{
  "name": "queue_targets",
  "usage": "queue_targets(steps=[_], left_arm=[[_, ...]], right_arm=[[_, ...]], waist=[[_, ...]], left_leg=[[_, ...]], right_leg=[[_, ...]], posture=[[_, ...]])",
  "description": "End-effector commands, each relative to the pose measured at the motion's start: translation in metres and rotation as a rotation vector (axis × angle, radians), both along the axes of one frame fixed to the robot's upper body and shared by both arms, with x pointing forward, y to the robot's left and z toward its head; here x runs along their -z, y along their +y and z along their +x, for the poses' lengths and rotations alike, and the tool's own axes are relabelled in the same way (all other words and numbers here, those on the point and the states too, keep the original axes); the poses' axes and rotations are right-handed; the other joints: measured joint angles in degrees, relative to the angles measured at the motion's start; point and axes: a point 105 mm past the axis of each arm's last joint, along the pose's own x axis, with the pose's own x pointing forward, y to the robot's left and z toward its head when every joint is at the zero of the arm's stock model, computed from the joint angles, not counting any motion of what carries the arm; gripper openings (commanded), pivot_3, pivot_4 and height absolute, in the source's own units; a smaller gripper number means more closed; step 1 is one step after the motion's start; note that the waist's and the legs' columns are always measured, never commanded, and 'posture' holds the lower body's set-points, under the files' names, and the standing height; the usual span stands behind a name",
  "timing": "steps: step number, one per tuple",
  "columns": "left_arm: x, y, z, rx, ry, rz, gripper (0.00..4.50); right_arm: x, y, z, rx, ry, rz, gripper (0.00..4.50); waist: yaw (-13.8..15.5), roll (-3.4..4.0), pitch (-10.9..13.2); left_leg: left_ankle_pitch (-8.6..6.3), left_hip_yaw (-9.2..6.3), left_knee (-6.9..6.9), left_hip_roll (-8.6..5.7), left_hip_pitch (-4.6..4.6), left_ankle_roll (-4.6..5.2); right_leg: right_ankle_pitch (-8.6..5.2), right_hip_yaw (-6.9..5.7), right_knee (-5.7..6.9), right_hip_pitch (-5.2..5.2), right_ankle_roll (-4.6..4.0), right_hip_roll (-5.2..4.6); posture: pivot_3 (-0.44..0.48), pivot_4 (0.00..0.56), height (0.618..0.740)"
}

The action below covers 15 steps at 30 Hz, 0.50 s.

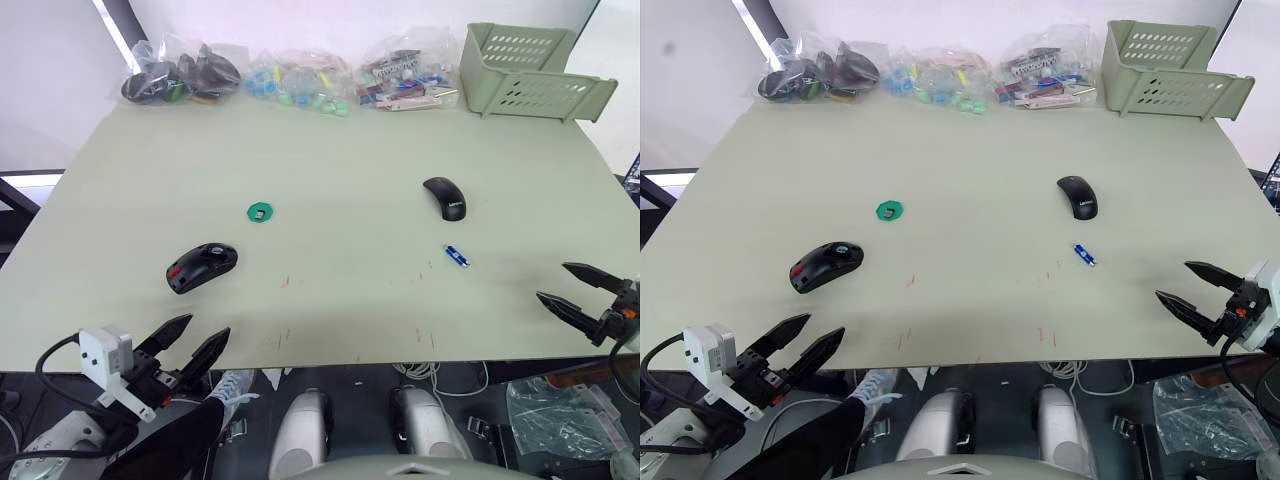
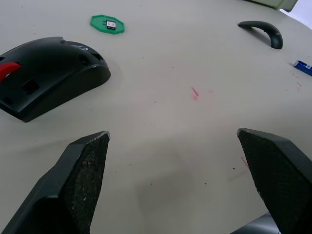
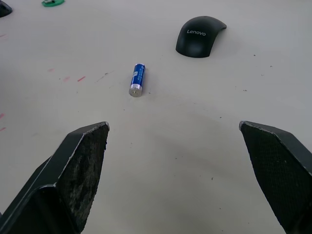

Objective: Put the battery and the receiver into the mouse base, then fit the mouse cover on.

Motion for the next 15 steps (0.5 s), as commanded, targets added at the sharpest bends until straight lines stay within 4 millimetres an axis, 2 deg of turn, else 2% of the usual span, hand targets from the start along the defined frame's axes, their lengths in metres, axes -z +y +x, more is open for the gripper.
queue_targets(steps=[1, 7, 9, 12, 15], left_arm=[[-0.006, -0.002, 0.0, 0.014, -0.004, -0.01, 4.46], [-0.029, -0.007, 0.007, 0.117, -0.054, 0.008, 4.46], [-0.041, -0.003, 0.009, 0.164, -0.081, 0.035, 4.46], [-0.055, 0.008, 0.017, 0.202, -0.089, 0.072, 4.46], [-0.066, 0.023, 0.026, 0.236, -0.066, 0.117, 4.46]], right_arm=[[-0.015, 0.001, 0.004, -0.012, -0.06, -0.002, 4.5], [-0.034, 0.034, 0.011, -0.167, -0.073, 0.048, 4.5], [-0.047, 0.07, 0.004, -0.354, -0.079, 0.072, 4.5], [-0.068, 0.112, -0.004, -0.556, -0.098, 0.108, 4.5], [-0.083, 0.136, -0.012, -0.687, -0.128, 0.119, 4.5]], waist=[[0.0, 0.0, 0.0], [-0.1, 0.01, 0.0], [-0.1, 0.01, 0.0], [0.0, -0.03, 0.0], [0.1, -0.01, 0.1]], left_leg=[[0.0, 0.0, 0.0, 0.0, 0.0, 0.0], [0.0, -0.03, 0.01, 0.03, 0.03, 0.01], [0.0, -0.03, 0.0, 0.02, 0.01, 0.01], [0.0, 0.01, -0.02, 0.02, -0.04, 0.01], [0.02, -0.03, 0.01, 0.02, -0.02, 0.01]], right_leg=[[0.0, 0.0, 0.0, 0.0, 0.0, 0.0], [0.0, -0.01, 0.04, 0.01, 0.01, 0.03], [0.0, -0.02, 0.04, 0.0, 0.0, 0.04], [0.05, -0.02, 0.02, -0.05, -0.08, 0.07], [0.02, -0.08, 0.09, -0.09, -0.01, 0.16]], posture=[[0.0, 0.15, 0.74], [0.0, 0.15, 0.74], [0.0, 0.15, 0.74], [0.0, 0.15, 0.74], [0.0, 0.15, 0.74]])
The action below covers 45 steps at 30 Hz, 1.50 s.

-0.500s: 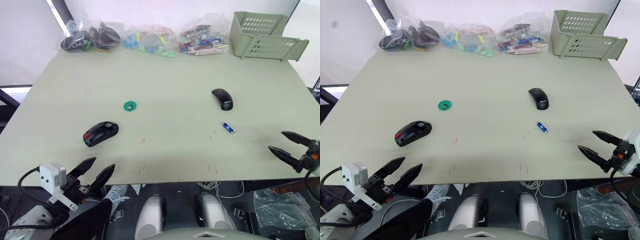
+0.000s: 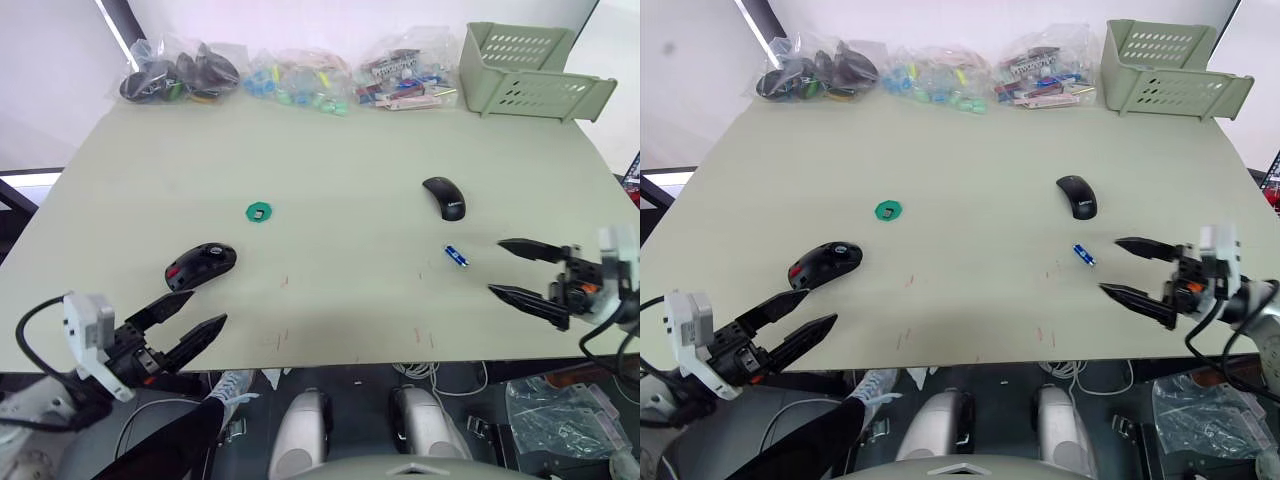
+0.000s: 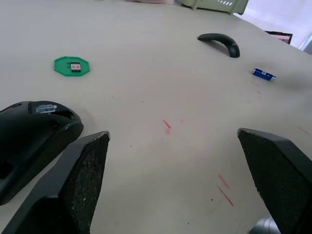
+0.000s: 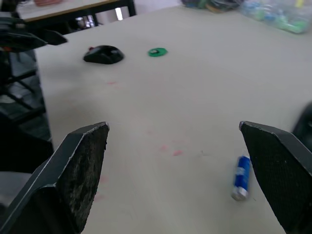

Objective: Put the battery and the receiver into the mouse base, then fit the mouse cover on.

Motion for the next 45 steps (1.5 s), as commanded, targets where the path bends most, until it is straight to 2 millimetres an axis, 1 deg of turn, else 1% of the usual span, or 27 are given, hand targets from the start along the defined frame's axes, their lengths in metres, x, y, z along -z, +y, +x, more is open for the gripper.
queue_targets(steps=[1, 3, 8, 12, 16, 18, 22, 26, 31, 35, 45], left_arm=[[-0.02, 0.016, 0.006, 0.038, -0.011, 0.049, 4.46], [-0.026, 0.024, 0.012, 0.073, 0.019, 0.091, 4.46], [-0.037, 0.043, 0.031, 0.114, 0.046, 0.19, 4.46], [-0.031, 0.063, 0.044, 0.131, 0.104, 0.295, 4.46], [-0.03, 0.073, 0.059, 0.14, 0.124, 0.35, 4.46], [-0.026, 0.077, 0.065, 0.152, 0.154, 0.387, 4.46], [-0.022, 0.077, 0.081, 0.163, 0.153, 0.442, 4.46], [-0.018, 0.069, 0.097, 0.215, 0.164, 0.49, 4.46], [-0.014, 0.063, 0.107, 0.267, 0.177, 0.517, 4.46], [-0.008, 0.054, 0.113, 0.318, 0.189, 0.53, 4.46], [0.003, 0.048, 0.132, 0.311, 0.21, 0.582, 4.46]], right_arm=[[-0.021, 0.02, -0.013, -0.139, -0.059, 0.012, 4.5], [-0.025, 0.026, -0.018, -0.188, -0.075, 0.012, 4.5], [-0.026, 0.031, -0.026, -0.247, -0.087, 0.003, 4.5], [-0.024, 0.037, -0.032, -0.254, -0.093, 0.007, 4.5], [-0.023, 0.038, -0.032, -0.227, -0.11, 0.022, 4.5], [-0.022, 0.04, -0.032, -0.198, -0.12, 0.031, 4.5], [-0.018, 0.045, -0.038, -0.195, -0.116, 0.034, 4.5], [-0.017, 0.046, -0.046, -0.194, -0.115, 0.028, 4.5], [-0.018, 0.049, -0.05, -0.177, -0.128, 0.02, 4.5], [-0.019, 0.05, -0.051, -0.161, -0.135, 0.026, 4.5], [-0.02, 0.054, -0.05, -0.136, -0.153, 0.031, 4.5]], waist=[[0.1, -0.02, 0.0], [0.4, -0.02, 0.0], [1.1, -0.01, 0.0], [1.3, 0.0, 0.0], [1.4, -0.04, 0.0], [1.4, -0.05, 0.0], [1.5, -0.05, 0.0], [1.6, -0.07, 0.0], [1.4, -0.1, 0.0], [1.4, -0.13, 0.0], [1.5, -0.15, 0.0]], left_leg=[[0.0, -0.05, 0.0, 0.07, 0.03, -0.01], [0.0, -0.01, -0.01, 0.06, 0.0, -0.01], [-0.02, 0.08, -0.06, 0.04, -0.14, -0.02], [-0.02, 0.14, -0.16, 0.0, -0.13, -0.02], [-0.02, 0.11, -0.16, -0.01, -0.11, -0.02], [-0.01, 0.1, -0.13, 0.0, -0.13, -0.02], [-0.01, 0.09, -0.11, -0.04, -0.15, -0.02], [-0.01, 0.08, -0.08, -0.08, -0.17, -0.01], [-0.01, 0.09, 0.0, -0.08, -0.14, -0.01], [-0.01, 0.01, 0.02, -0.05, -0.14, -0.01], [0.0, -0.01, 0.06, -0.06, -0.15, 0.0]], right_leg=[[-0.01, -0.1, 0.04, 0.03, -0.01, 0.01], [-0.03, -0.21, 0.0, 0.02, -0.05, -0.02], [0.06, -0.29, -0.1, 0.0, -0.3, -0.15], [0.06, -0.32, -0.11, -0.01, -0.3, -0.16], [0.06, -0.37, -0.08, -0.01, -0.31, -0.11], [0.06, -0.38, -0.05, 0.0, -0.32, -0.1], [0.07, -0.39, -0.03, 0.0, -0.32, -0.09], [0.08, -0.4, -0.02, 0.01, -0.31, -0.06], [0.08, -0.38, 0.07, 0.04, -0.3, -0.03], [0.08, -0.41, 0.15, 0.03, -0.29, 0.04], [0.2, -0.42, 0.17, 0.05, -0.09, 0.05]], posture=[[0.0, 0.15, 0.74], [0.0, 0.15, 0.74], [0.0, 0.15, 0.74], [0.0, 0.15, 0.74], [0.0, 0.15, 0.74], [0.0, 0.15, 0.74], [0.0, 0.15, 0.74], [0.0, 0.15, 0.74], [0.0, 0.15, 0.74], [0.0, 0.15, 0.74], [0.0, 0.15, 0.74]])
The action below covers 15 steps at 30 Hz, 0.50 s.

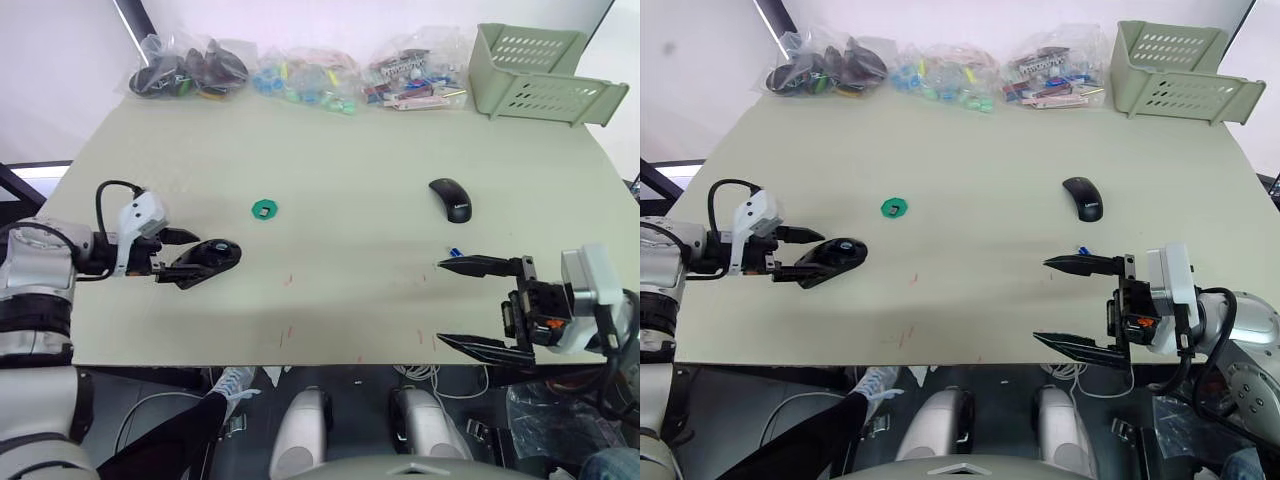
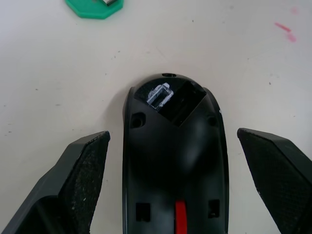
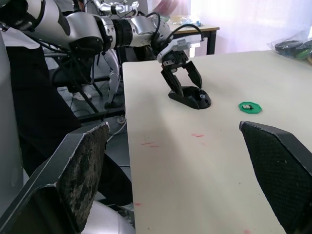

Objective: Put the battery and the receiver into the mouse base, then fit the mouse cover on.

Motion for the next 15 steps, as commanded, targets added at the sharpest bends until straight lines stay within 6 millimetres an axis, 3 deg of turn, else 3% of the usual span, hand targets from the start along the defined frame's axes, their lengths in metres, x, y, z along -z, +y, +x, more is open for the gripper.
queue_targets(steps=[1, 14, 15], left_arm=[[-0.004, 0.0, 0.005, 0.009, -0.022, 0.028, 4.46], [0.002, -0.012, 0.009, 0.08, -0.009, 0.035, 4.46], [0.003, -0.013, 0.009, 0.082, -0.005, 0.037, 4.23]], right_arm=[[-0.009, 0.004, -0.005, -0.004, -0.062, 0.014, 4.5], [-0.008, 0.006, -0.008, 0.018, -0.065, 0.02, 4.5], [-0.008, 0.006, -0.008, 0.022, -0.065, 0.02, 4.5]], waist=[[0.0, -0.01, 0.0], [0.0, -0.03, 0.0], [0.0, -0.03, 0.0]], left_leg=[[0.0, 0.0, 0.01, 0.0, 0.0, 0.0], [0.0, -0.03, 0.02, 0.0, 0.01, 0.0], [0.0, -0.03, 0.02, 0.0, 0.01, 0.0]], right_leg=[[0.0, 0.0, 0.01, 0.01, 0.0, 0.0], [0.01, -0.01, 0.04, 0.03, 0.01, 0.0], [0.01, -0.02, 0.05, 0.03, 0.0, 0.0]], posture=[[0.0, 0.15, 0.74], [0.0, 0.15, 0.74], [0.0, 0.15, 0.74]])
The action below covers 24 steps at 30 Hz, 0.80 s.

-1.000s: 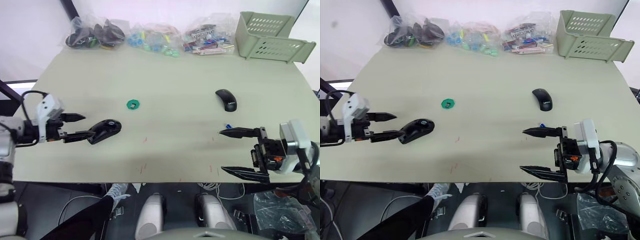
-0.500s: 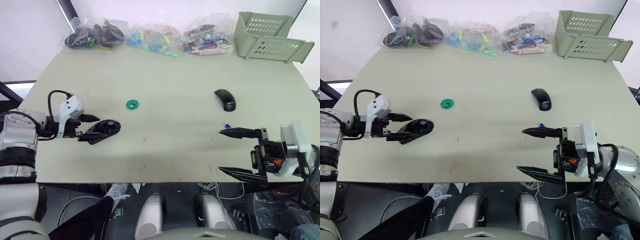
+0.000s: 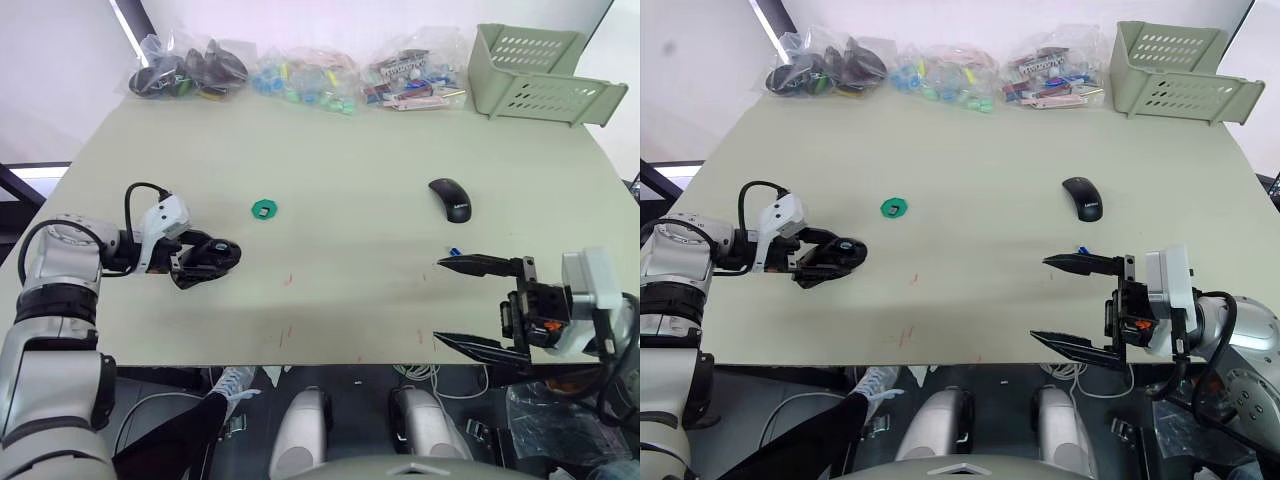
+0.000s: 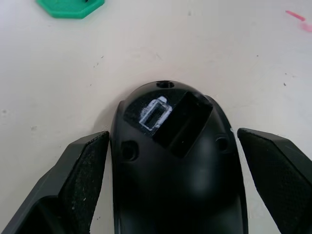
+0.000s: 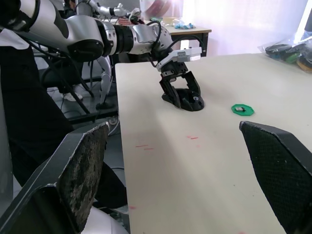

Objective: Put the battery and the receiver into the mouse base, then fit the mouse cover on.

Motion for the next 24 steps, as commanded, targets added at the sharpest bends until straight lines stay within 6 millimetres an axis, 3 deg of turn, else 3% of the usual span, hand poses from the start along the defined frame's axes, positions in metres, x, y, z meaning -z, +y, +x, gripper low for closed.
queue_targets(steps=[1, 3, 5, 10, 16, 19, 21, 24], left_arm=[[-0.008, -0.002, 0.003, 0.023, -0.025, 0.0, 4.08], [-0.006, -0.005, 0.004, 0.031, -0.03, -0.007, 3.34], [-0.004, -0.004, 0.003, 0.036, -0.031, 0.003, 3.05], [-0.006, -0.002, 0.003, 0.055, -0.073, 0.026, 3.0], [-0.031, -0.019, -0.01, 0.161, -0.128, -0.072, 3.0], [-0.036, -0.039, -0.03, 0.252, -0.068, -0.08, 3.0], [-0.037, -0.066, -0.047, 0.345, -0.054, -0.08, 3.0], [-0.04, -0.099, -0.056, 0.383, -0.072, -0.092, 3.0]], right_arm=[[-0.007, 0.002, -0.005, -0.004, -0.044, 0.016, 4.5], [-0.007, 0.002, -0.005, 0.003, -0.044, 0.026, 4.5], [-0.01, 0.003, -0.005, 0.008, -0.042, 0.044, 4.5], [-0.007, 0.002, -0.003, 0.01, -0.044, 0.025, 4.5], [-0.009, 0.003, 0.001, 0.008, -0.049, 0.03, 4.5], [-0.008, 0.001, 0.003, 0.007, -0.05, 0.019, 4.5], [-0.008, 0.001, 0.004, 0.002, -0.051, 0.017, 4.5], [-0.009, 0.0, 0.006, -0.003, -0.051, 0.014, 4.5]], waist=[[0.0, 0.0, 0.0], [0.1, 0.0, 0.0], [0.1, -0.01, 0.0], [0.1, -0.01, 0.0], [0.0, -0.03, 0.0], [-0.2, -0.04, 0.0], [-0.3, -0.04, 0.0], [0.2, -0.02, 0.0]], left_leg=[[0.0, 0.0, 0.01, 0.0, 0.0, 0.0], [0.0, 0.0, 0.01, 0.0, 0.0, 0.0], [0.0, -0.01, 0.04, -0.01, 0.0, 0.0], [0.0, -0.01, 0.08, -0.01, 0.03, 0.0], [0.0, -0.03, 0.11, 0.01, 0.04, 0.0], [0.0, -0.02, 0.11, 0.03, 0.04, 0.0], [0.0, 0.0, 0.1, 0.1, 0.07, 0.0], [0.01, -0.02, 0.13, 0.11, 0.1, 0.0]], right_leg=[[0.0, 0.0, 0.01, 0.0, 0.0, 0.0], [0.0, 0.0, 0.01, 0.01, 0.0, 0.0], [0.0, 0.0, 0.03, 0.02, 0.0, 0.0], [0.0, 0.0, 0.07, 0.04, 0.0, -0.01], [0.0, 0.0, 0.18, 0.03, -0.01, -0.01], [-0.01, 0.0, 0.21, 0.03, -0.02, -0.03], [-0.01, 0.03, 0.22, 0.03, -0.02, -0.07], [-0.13, 0.03, 0.3, 0.06, -0.21, -0.16]], posture=[[0.0, 0.15, 0.74], [0.0, 0.15, 0.74], [0.0, 0.15, 0.74], [0.0, 0.15, 0.74], [0.0, 0.15, 0.74], [0.0, 0.15, 0.74], [0.0, 0.15, 0.74], [0.0, 0.15, 0.74]])
